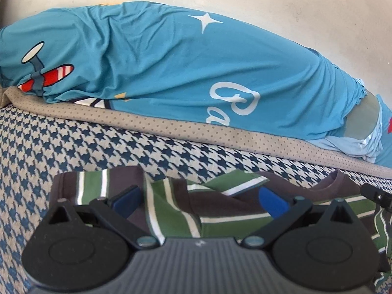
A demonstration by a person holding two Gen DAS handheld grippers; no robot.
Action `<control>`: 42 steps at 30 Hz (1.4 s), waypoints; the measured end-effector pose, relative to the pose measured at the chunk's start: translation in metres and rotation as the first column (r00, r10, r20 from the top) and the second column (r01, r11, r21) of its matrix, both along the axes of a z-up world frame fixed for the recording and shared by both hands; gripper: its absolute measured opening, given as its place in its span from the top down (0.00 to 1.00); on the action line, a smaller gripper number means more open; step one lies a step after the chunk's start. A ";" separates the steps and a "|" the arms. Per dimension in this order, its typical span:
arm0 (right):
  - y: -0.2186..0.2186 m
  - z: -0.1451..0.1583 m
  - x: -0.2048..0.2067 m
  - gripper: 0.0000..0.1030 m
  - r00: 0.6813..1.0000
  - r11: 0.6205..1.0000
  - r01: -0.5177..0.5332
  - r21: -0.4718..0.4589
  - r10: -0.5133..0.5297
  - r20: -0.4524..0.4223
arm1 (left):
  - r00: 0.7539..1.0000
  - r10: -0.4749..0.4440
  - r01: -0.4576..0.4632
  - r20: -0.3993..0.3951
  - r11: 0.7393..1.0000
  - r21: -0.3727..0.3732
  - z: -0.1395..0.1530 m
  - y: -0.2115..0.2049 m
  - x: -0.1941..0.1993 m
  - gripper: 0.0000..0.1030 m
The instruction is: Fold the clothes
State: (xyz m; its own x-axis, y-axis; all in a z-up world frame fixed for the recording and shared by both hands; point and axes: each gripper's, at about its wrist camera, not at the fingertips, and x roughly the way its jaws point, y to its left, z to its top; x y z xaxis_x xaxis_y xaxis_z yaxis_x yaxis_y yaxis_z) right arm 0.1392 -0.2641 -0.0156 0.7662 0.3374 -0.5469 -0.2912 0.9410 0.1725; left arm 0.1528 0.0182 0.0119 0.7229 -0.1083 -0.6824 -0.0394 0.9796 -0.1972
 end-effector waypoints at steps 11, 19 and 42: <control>-0.001 -0.018 0.035 0.53 1.000 1.000 -0.010 -0.021 0.010 0.001 | 0.991 -0.135 0.135 -0.019 0.991 -0.002 -0.020 -0.012 0.025 0.00; 0.008 -0.035 0.044 0.50 0.999 0.997 -0.041 -0.072 0.039 -0.032 | 0.987 -0.159 0.161 -0.026 0.982 0.096 -0.033 -0.030 0.024 0.00; 0.010 -0.028 0.038 0.96 0.999 0.999 -0.033 -0.001 0.033 -0.021 | 0.916 -0.394 0.402 -0.079 0.904 0.145 -0.020 -0.054 0.043 0.04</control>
